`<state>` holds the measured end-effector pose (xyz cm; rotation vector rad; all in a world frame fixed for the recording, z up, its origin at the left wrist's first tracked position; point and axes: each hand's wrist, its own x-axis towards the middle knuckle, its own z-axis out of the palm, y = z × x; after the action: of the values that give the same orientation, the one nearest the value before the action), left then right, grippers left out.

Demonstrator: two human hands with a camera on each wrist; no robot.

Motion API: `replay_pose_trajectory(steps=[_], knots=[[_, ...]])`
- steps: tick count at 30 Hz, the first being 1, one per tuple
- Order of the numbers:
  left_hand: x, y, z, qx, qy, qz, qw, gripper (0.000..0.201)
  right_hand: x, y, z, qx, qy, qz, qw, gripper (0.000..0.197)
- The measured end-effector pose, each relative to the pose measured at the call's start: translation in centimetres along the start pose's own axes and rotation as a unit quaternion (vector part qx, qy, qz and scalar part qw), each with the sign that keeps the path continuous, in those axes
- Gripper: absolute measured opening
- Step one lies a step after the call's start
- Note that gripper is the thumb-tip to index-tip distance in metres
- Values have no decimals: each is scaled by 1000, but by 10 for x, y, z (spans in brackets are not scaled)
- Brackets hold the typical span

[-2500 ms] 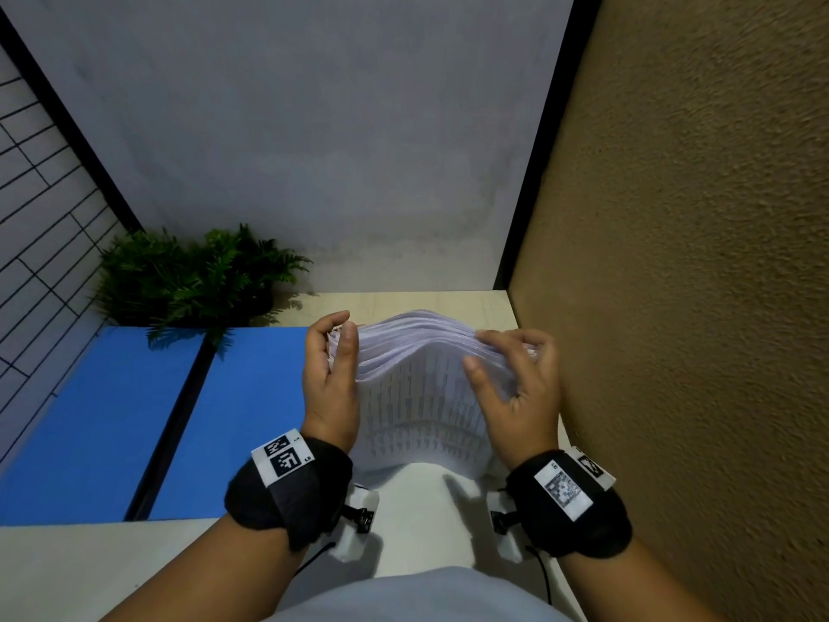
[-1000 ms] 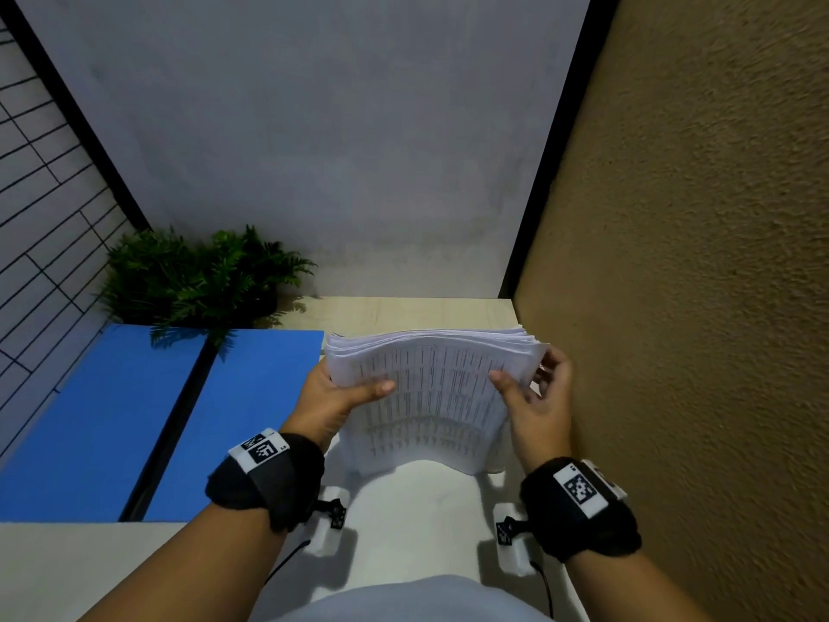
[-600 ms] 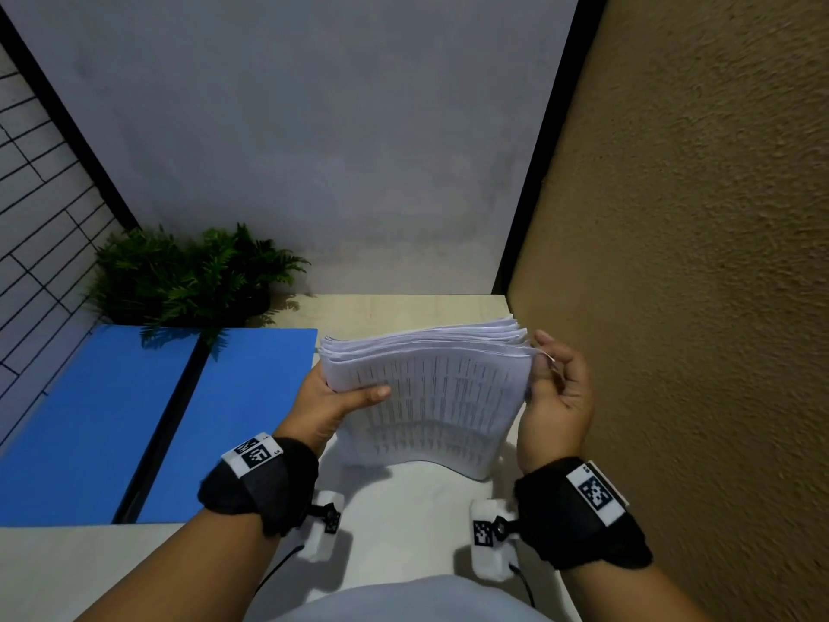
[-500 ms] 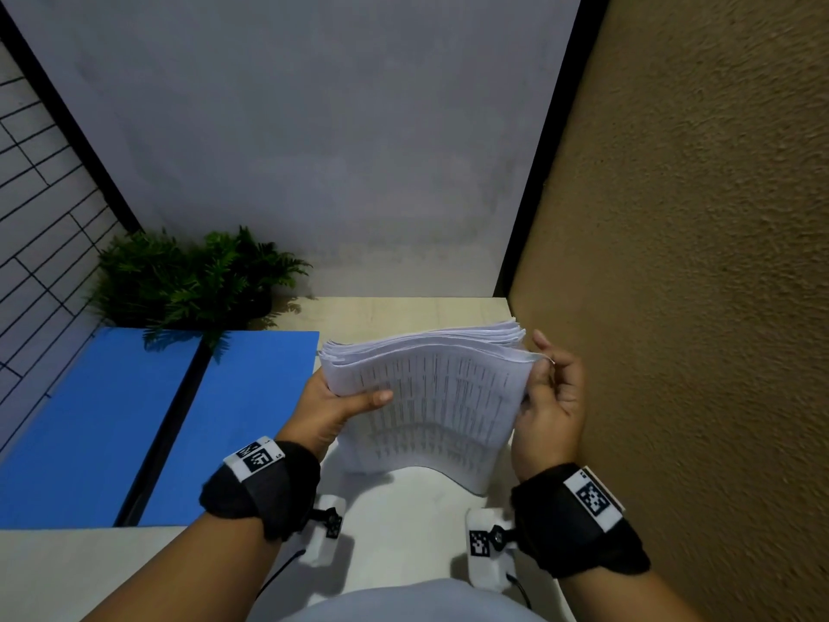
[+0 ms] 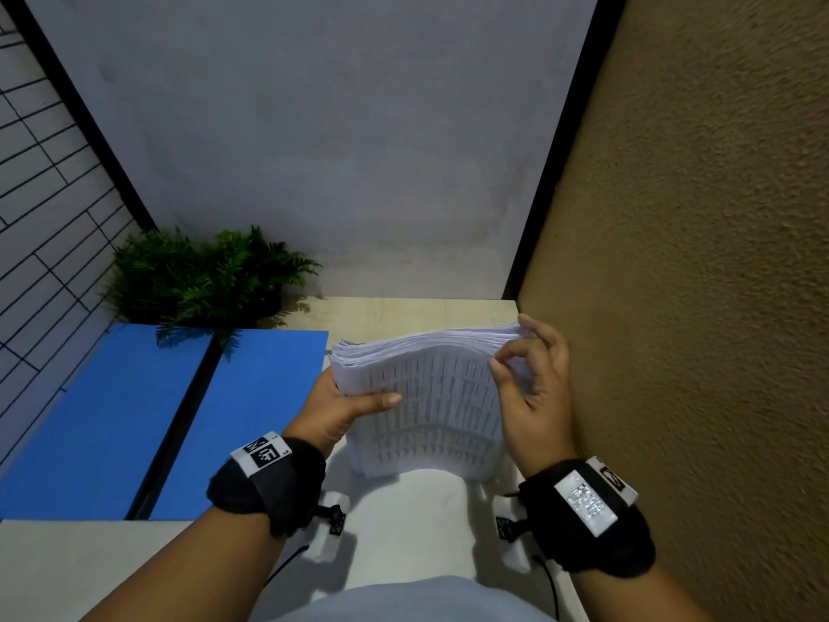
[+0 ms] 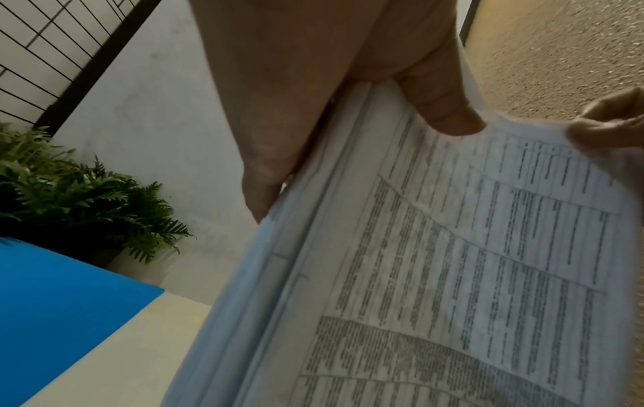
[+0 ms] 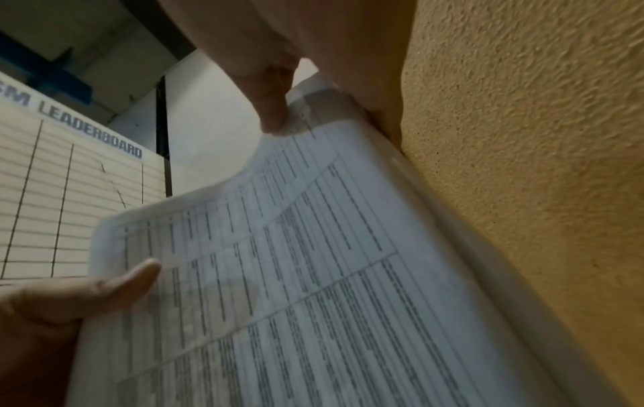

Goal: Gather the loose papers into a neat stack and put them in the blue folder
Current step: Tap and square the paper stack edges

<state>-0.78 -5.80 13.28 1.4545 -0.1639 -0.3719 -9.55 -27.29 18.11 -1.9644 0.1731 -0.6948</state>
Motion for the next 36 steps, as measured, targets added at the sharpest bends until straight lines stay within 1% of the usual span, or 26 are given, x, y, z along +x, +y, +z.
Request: replay_pose_trajectory(steps=[2,4,7,8,9,12,13,14,15,16,17,18,19,21,23,25,27,28,29,31,32,33,34,35,36], knots=[[1,1,1,2,1,-1,1000,70,2,0,2,23,-26,11,999,22],[1,1,1,3,5,-3,1000,69,3,3,2,72,-16,15,997,27],[2,0,0,4,10,-14,1000,67,1,8,0,143,13,37,989,11],[2,0,0,4,10,-19,1000,68,1,10,-1,148,17,45,988,22],[2,1,-1,3,12,-24,1000,69,1,13,-1,152,13,55,987,40],[1,2,0,4,17,-32,999,59,5,21,-3,161,-34,127,978,103],[0,2,0,5,17,-35,999,57,8,25,-4,150,-50,156,975,118],[0,2,-1,6,15,-36,999,59,11,31,-5,141,-63,188,970,127],[0,1,-1,7,12,-37,999,61,14,36,-6,145,-79,213,963,130],[0,-1,-2,10,9,-38,999,62,17,41,-6,157,-103,231,955,128],[-1,-3,-2,12,5,-39,999,64,19,45,-5,169,-135,237,947,121],[-1,-5,-1,15,3,-40,999,67,19,46,-3,176,-166,234,942,113],[-2,-9,-1,15,6,-41,999,71,17,46,-1,179,-180,226,941,104],[-4,-15,-2,12,15,-42,999,78,13,41,1,185,-154,210,947,98],[-4,-19,-4,13,18,-39,999,85,9,35,1,207,-97,217,949,102],[-3,-19,-4,20,23,-26,999,94,3,28,2,214,-72,223,948,105],[-4,-14,0,26,34,-4,999,100,-4,18,6,198,-80,189,959,97],[-3,-12,2,30,40,10,999,100,-7,15,8,193,-73,167,964,93],[-3,-9,3,27,48,25,998,101,-9,13,9,193,-54,152,968,92],[-5,-3,7,10,65,51,997,101,-9,15,11,202,-2,146,968,96],[-7,1,8,8,70,65,995,102,-9,15,11,193,12,139,971,97],[-8,4,11,11,73,79,994,103,-10,14,12,162,13,110,981,96],[-9,8,13,14,74,94,993,105,-11,11,13,118,-3,68,991,91],[-10,10,14,14,76,105,991,107,-12,10,14,73,-17,28,997,82],[-10,12,16,13,77,113,990,109,-10,11,15,47,-16,4,999,70]])
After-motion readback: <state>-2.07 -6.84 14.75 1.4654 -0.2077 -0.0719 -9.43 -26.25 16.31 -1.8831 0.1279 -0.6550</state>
